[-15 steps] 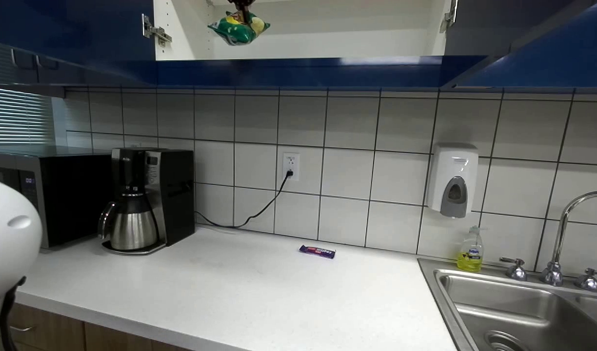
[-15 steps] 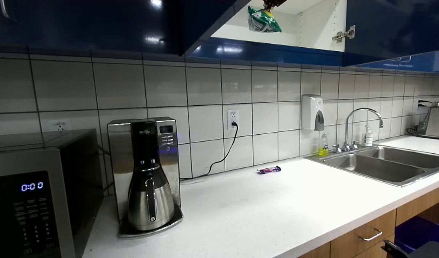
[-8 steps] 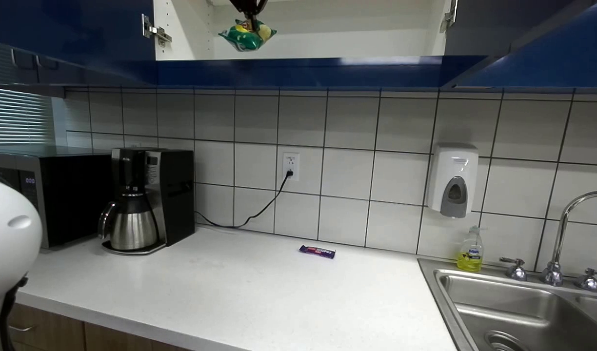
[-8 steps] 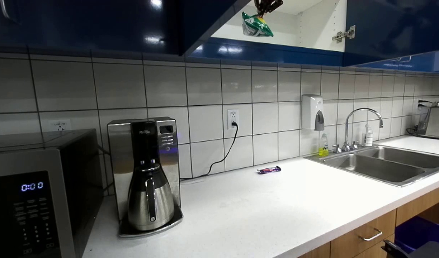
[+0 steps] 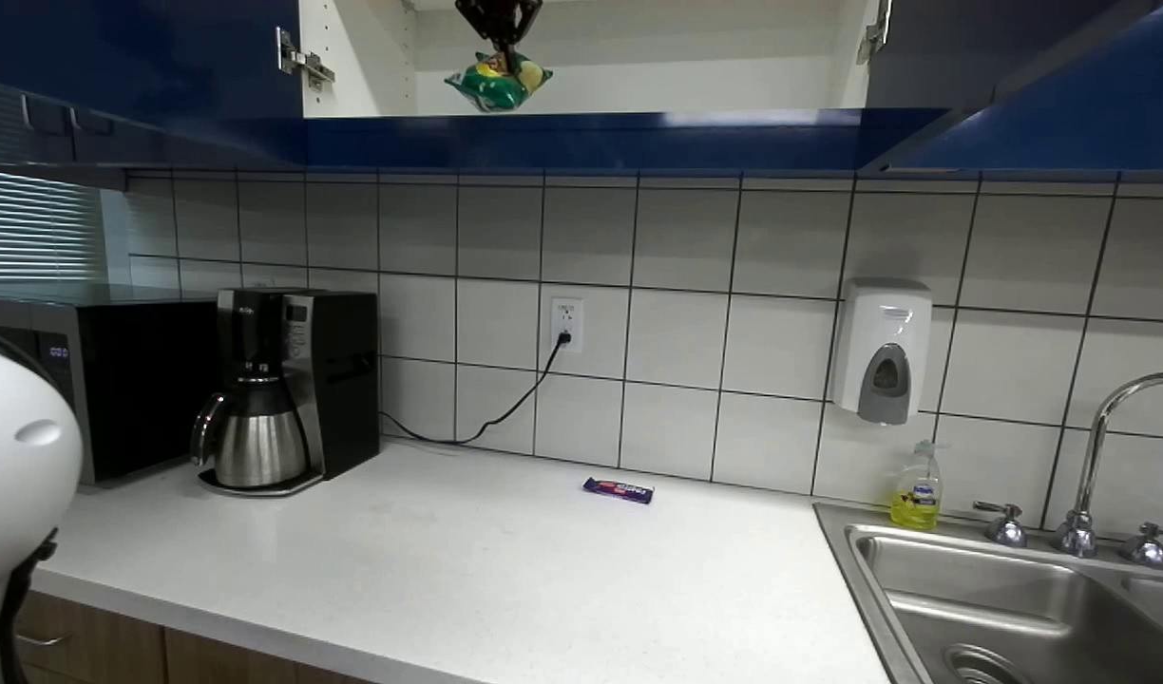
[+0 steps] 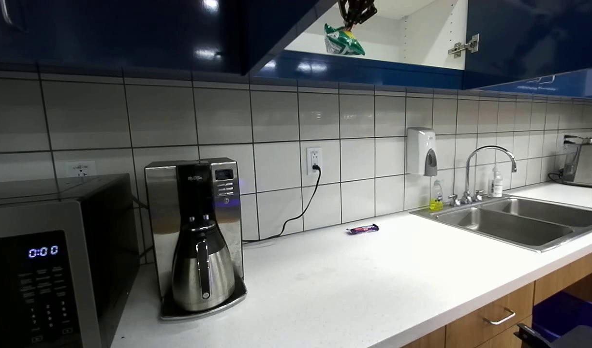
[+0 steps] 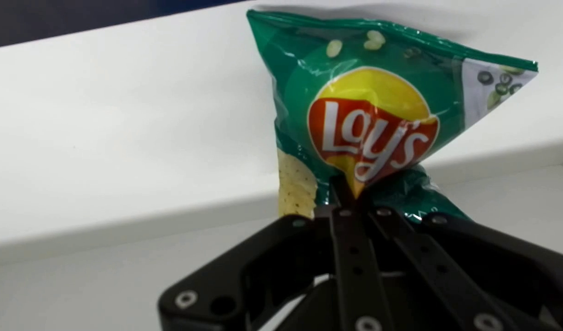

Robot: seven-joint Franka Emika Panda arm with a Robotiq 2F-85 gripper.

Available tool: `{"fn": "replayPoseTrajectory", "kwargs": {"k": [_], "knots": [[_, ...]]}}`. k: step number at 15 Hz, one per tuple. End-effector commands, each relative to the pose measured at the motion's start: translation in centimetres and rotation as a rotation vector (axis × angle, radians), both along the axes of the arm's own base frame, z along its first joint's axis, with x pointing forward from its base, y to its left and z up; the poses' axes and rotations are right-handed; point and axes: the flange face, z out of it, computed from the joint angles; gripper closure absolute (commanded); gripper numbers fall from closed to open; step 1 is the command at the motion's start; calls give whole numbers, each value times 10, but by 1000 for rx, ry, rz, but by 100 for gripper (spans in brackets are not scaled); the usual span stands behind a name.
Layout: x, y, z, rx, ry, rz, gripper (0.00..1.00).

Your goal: Put the green packet in the top cabinet

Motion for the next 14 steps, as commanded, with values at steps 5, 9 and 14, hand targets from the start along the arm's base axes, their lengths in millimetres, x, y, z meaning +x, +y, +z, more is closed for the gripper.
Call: {"fn": "replayPoseTrajectory", "kwargs": {"k": [5, 9, 14], "knots": [[30, -6, -7, -6, -10, -52, 100], [39, -8, -13, 1, -3, -67, 73], [36, -8, -10, 16, -8, -76, 35]]}}
